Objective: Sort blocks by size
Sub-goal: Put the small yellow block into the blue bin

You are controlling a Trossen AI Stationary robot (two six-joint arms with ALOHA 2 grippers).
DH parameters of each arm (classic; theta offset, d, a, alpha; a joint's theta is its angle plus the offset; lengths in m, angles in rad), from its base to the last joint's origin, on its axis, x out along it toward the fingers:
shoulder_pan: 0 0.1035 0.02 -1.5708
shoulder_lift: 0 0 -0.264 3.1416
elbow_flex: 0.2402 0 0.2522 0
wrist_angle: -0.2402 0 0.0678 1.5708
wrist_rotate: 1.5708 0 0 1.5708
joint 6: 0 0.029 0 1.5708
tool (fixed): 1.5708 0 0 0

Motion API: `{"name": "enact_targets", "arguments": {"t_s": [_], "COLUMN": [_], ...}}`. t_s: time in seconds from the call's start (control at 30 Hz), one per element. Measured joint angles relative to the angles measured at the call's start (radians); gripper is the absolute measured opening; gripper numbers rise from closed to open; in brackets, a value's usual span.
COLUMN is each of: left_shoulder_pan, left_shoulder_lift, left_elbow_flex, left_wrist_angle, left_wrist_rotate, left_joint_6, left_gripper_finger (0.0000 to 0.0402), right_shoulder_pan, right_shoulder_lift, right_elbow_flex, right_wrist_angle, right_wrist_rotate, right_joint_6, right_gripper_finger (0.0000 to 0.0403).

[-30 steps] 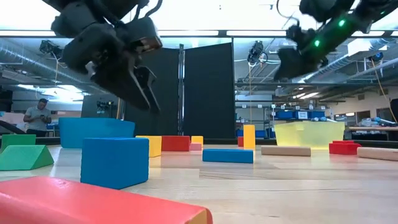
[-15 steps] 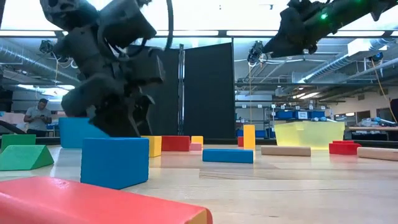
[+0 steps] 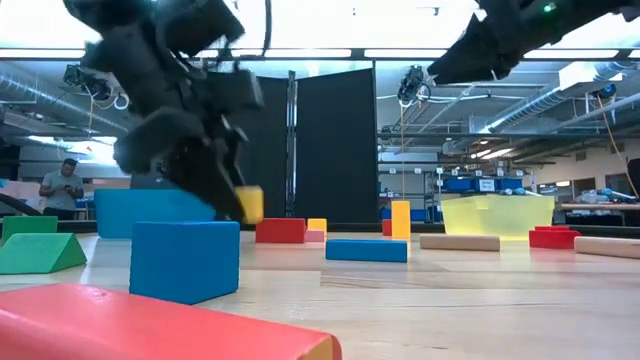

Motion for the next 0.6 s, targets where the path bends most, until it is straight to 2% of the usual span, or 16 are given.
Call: {"name": "enact_targets", "arguments": {"t_s": [0.17,0.3,0.4,0.6], "left_shoulder_pan": [0.028,0.066,0.114,0.233], "left_shoulder_lift": [-0.235,-0.447,-0.564,-0.662], "left_elbow_flex": [-0.013,-0.044,-0.093,-0.246], "left_wrist_angle": [-0.257,-0.507,-0.591,-0.587], "left_wrist_rotate": [-0.211,-0.346,-0.373,-0.347], "left_joint_6": [-0.126,-0.378,-0.541,-0.663], "left_gripper_finger": [0.0139,0.0139,0.0139,0.0139], "right_shoulder_pan": [0.098,0.158,0.187,0.195], "right_shoulder_lift": [0.091,0.149,0.17,0.168], "right_elbow_flex": [0.0,0.0,0.001,0.002], "right_wrist_angle": [-0.047,-0.076,-0.087,-0.074], "right_wrist_rotate": [-0.001,-0.008,-0.008,-0.008], "right_joint_6": [0.019,0.069,0.098,0.113], "right_gripper_finger": [0.0276,0.0263,0.0256,0.025]}}
